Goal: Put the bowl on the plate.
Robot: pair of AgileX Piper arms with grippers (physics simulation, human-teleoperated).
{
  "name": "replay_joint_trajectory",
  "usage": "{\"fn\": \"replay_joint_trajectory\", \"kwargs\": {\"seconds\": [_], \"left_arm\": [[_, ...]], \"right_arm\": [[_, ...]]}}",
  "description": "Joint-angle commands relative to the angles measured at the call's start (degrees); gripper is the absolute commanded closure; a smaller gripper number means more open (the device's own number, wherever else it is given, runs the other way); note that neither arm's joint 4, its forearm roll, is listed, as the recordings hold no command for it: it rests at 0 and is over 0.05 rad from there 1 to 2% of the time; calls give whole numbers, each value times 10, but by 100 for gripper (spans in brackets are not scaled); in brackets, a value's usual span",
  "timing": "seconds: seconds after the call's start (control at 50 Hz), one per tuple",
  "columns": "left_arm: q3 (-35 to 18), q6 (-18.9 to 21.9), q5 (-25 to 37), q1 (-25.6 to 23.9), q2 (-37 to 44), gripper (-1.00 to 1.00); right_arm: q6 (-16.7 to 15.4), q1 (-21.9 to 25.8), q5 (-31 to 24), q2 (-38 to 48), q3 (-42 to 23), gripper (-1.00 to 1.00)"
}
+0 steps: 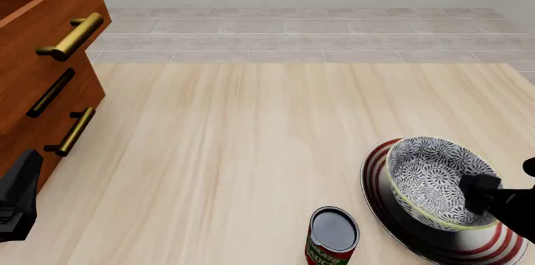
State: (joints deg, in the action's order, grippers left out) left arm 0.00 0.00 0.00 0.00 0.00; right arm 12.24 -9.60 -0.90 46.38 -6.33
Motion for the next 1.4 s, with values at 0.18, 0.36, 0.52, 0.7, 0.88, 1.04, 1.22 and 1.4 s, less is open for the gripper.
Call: {"fn": "replay_joint_trajectory", "kwargs": {"seconds": [0.18,0.36,0.52,0.7,0.88,1.04,1.22,1.4], "left_arm": [[0,0,0,0,0,-100],[0,0,0,0,0,-100],[0,0,0,0,0,-100],[0,0,0,0,0,-100],[0,0,0,0,0,-100],[0,0,0,0,0,-100],[0,0,0,0,0,-100],[0,0,0,0,0,-100]], "right_arm": [[-16,-11,-24,-9,-28,-100],[-28,-16,-61,-35,-49,-100],[-40,-25,-87,-51,-68,-100],[-56,-30,-123,-70,-99,-100],[-64,-32,-145,-85,-117,-100],[-93,-48,-180,-98,-150,-100],[-102,-52,-187,-103,-163,-100],[-114,-53,-197,-102,-189,-100]]}}
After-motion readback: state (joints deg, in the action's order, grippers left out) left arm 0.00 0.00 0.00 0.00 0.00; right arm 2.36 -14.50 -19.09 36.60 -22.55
